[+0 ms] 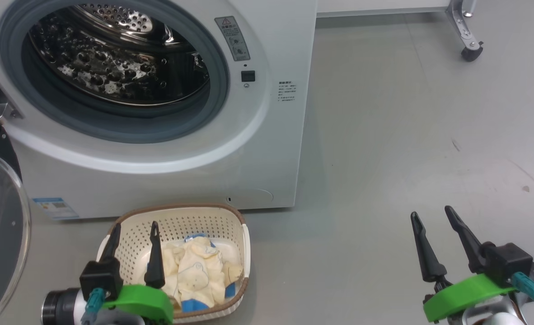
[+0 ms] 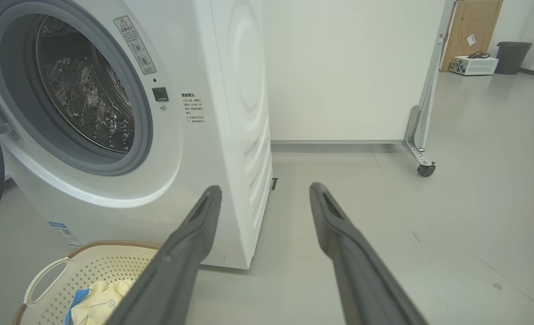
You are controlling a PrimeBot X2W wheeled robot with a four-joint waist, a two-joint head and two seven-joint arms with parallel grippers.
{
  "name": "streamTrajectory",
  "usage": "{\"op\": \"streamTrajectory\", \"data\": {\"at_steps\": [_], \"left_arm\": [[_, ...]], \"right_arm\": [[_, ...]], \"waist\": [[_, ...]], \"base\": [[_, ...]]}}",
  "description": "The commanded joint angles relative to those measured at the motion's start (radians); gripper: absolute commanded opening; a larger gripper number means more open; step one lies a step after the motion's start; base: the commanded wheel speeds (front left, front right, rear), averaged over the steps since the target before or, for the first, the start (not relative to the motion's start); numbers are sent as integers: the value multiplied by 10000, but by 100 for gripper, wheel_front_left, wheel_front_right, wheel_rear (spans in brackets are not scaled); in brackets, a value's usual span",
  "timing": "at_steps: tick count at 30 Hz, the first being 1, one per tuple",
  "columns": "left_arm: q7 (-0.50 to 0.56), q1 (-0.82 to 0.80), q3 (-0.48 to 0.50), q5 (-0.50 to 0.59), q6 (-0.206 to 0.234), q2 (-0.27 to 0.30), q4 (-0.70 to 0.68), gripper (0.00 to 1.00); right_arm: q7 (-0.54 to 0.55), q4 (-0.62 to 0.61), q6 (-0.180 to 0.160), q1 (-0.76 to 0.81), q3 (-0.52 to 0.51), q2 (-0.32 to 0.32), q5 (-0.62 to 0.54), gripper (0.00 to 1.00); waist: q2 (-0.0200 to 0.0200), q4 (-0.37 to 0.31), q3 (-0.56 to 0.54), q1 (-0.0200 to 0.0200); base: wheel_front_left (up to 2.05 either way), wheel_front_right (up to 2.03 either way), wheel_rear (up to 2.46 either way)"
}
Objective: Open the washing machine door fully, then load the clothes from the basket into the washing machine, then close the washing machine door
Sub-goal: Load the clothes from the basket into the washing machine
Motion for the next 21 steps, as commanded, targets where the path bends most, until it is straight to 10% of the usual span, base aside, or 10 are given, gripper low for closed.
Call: {"op": "streamTrajectory", "data": {"at_steps": [1,21], "left_arm": [[-112,-395,415,10,59,249,-321,100],[1307,-2919,-405,-824,-1548,-737,3386,100]], "right_arm": [[-53,-277,16,-379,198,-97,36,100],[-119,-546,16,-1699,480,-97,95,100]], "waist": [[-1,2,19,1],[-1,32,2921,1]], "base": [[0,0,0],[0,0,0]]}}
